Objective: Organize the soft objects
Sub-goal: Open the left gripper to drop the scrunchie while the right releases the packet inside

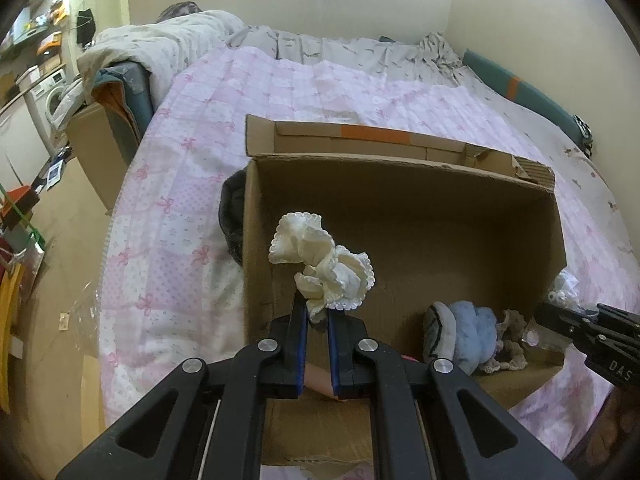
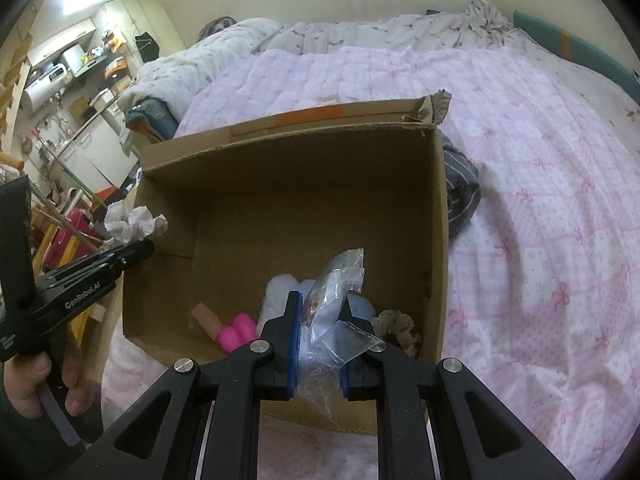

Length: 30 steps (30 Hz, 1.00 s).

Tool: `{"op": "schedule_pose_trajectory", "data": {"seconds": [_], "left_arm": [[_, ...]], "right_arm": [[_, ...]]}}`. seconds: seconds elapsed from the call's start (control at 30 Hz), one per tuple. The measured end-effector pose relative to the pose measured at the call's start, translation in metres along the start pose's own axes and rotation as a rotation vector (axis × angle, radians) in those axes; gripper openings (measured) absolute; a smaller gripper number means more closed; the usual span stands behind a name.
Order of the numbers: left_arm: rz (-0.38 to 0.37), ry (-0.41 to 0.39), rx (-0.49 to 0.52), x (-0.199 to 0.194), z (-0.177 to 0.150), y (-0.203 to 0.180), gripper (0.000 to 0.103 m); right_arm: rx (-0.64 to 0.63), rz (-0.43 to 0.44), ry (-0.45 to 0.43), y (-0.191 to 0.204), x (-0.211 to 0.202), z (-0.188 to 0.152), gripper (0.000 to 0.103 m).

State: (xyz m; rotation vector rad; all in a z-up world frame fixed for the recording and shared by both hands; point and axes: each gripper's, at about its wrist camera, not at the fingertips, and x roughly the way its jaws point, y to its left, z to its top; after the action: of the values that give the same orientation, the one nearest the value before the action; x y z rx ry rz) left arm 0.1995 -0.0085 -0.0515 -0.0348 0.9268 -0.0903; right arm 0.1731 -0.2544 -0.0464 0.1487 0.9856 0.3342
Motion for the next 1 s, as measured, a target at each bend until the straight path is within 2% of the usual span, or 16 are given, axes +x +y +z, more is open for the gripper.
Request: {"op": "schedule_pose_trajectory", "data": {"seconds": [0.63,0.7,0.77,0.8,0.87,0.93,1.0], "left_arm": [[-0.018,0.069,0.048,0.010,-0.009,-0.015,0.011],[-0.012,0.076,0.058,0.011,-0.010,-0.017,0.017],[-0.006,0.078,0.064,0.012,-0.010,-0.019,0.032],[-0.001,0.075,0.069,0.011,-0.011,-0.020,0.036],[0.012,0.061,0.081,0.009,-0.010,-0.023,0.056],[0.036,0.048,0.088,0.008,-0.010,-0.024,0.069],[0.047,0.049,0.089,0.009,-0.011,-0.023,0.070]], "right_arm": [[-0.018,-0.022,0.037,0.004,0.009,-0.002,0.017],[-0.018,-0.024,0.040,0.005,0.010,-0.002,0.017],[-0.017,-0.026,0.043,0.005,0.010,-0.003,0.017],[-0.018,-0.027,0.045,0.005,0.011,-0.003,0.017],[-0.020,-0.027,0.045,0.006,0.011,-0.003,0.017],[-0.022,-0.027,0.044,0.007,0.011,-0.003,0.017],[-0.022,-0.026,0.044,0.006,0.011,-0.002,0.017]]}}
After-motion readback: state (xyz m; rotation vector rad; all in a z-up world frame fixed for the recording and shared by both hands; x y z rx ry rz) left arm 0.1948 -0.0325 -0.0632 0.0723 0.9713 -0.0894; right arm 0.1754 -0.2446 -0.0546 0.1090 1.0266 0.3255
